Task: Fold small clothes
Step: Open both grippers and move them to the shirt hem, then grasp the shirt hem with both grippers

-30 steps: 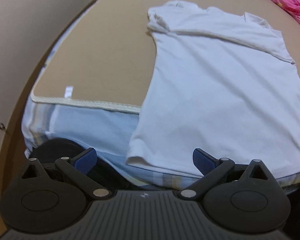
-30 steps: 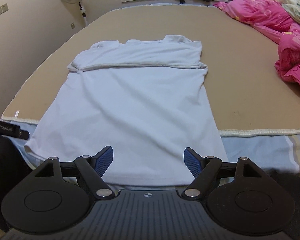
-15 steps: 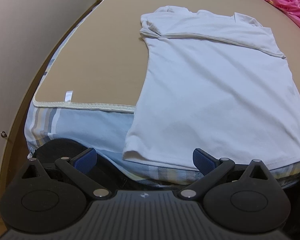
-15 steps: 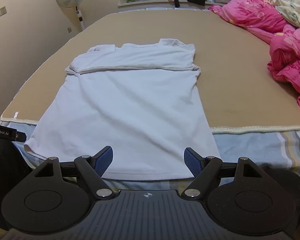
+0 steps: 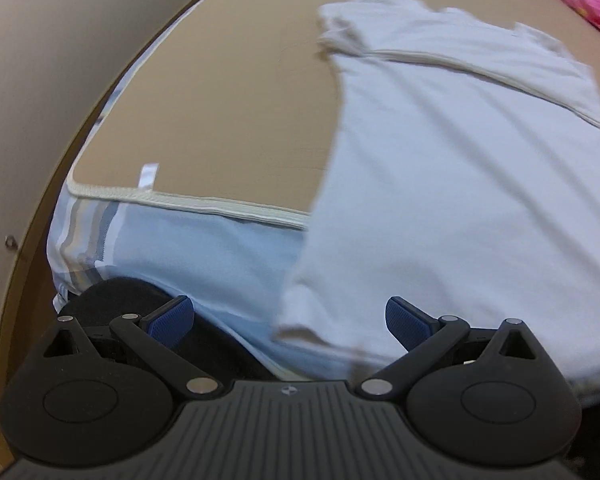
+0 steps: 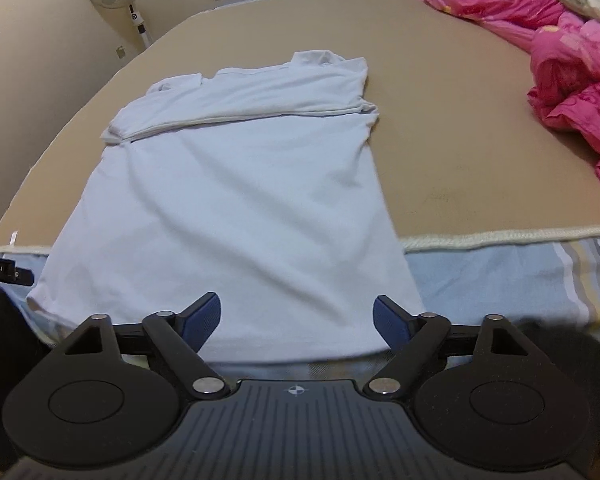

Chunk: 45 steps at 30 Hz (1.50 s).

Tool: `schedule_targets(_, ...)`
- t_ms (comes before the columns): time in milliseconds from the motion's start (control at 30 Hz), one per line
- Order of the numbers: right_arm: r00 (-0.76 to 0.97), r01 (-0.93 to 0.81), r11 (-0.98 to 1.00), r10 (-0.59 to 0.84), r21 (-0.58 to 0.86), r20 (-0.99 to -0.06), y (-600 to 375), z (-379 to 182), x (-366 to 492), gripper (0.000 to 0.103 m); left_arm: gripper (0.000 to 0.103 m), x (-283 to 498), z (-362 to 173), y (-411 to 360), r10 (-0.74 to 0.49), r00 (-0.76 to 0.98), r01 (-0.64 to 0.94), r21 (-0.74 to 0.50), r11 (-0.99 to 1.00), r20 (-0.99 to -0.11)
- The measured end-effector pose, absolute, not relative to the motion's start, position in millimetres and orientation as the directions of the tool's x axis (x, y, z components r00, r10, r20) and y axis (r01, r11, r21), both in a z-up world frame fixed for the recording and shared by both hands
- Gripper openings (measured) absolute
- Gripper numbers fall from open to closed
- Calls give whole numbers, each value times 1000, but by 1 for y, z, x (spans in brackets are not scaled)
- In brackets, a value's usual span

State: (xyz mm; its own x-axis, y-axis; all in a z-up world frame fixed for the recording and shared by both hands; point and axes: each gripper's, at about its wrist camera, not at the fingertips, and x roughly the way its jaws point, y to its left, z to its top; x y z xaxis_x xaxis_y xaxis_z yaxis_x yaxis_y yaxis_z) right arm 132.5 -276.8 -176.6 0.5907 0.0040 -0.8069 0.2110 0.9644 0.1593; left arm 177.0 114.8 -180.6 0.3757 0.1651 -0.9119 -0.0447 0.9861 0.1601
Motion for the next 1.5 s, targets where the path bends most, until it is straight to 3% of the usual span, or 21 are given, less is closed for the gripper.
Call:
schedule_targets(300, 464, 488, 816, 58, 309, -884, -370, -248, 177, 87, 102, 234, -243, 142, -23, 191, -6, -24, 1000, -981)
schedule_targets(467, 465, 415, 849, 110, 326, -878, -352, -265, 182, 90, 103, 238, -244, 139, -50, 162, -1, -51, 999, -985)
schedule_targets(567, 495, 359, 851, 173, 382, -851, -342, -264, 175, 76, 101, 235, -241, 133, -96, 129, 39, -92, 995, -987)
schedule_targets(600, 498, 358, 854, 168, 378, -851, -341, -263, 172, 63, 97, 234, -240, 130, -102, 112, 42, -97, 994, -988)
schedule_targets(633, 499, 362, 855, 160, 373, -852, -342, -262, 170, 52, 88, 233, -239, 128, -87, 108, 41, -83, 996, -990)
schedule_targets(667, 497, 383, 846, 150, 371, -855, -345, -263, 167, 25, 75, 232, -237, 125, -62, 118, 43, -58, 997, -991)
schedule_targets(700, 496, 403, 827, 163, 393, -853, -350, -264, 163, 9, 68, 232, -234, 123, -45, 126, 45, -39, 998, -991)
schedule_targets(733, 504, 415, 806, 183, 422, -844, -354, -265, 161, 8, 42, 231, -231, 123, -47, 130, 39, -42, 998, -990)
schedule_targets(767, 514, 424, 792, 189, 440, -837, -358, -263, 158, 7, 5, 231, -227, 124, -71, 124, 32, -68, 997, -990)
schedule_targets(933, 590, 408, 764, 197, 500, -783, -365, -231, 152, 6, 6, 223, -189, 127, -104, 144, -29, -109, 994, -984)
schedule_targets(1133, 709, 333, 788, 153, 518, -688, -368, -174, 136, 4, 6, 192, -133, 139, -136, 255, -24, -147, 989, -957)
schedule_targets(1333, 767, 281, 798, 147, 533, -625, -363, -151, 100, 4, 6, 161, -97, 133, -154, 327, 27, -153, 988, -933)
schedule_targets(1500, 716, 346, 767, 156, 540, -680, -367, -158, 56, 4, 6, 125, -113, 131, -140, 257, 59, -129, 990, -956)
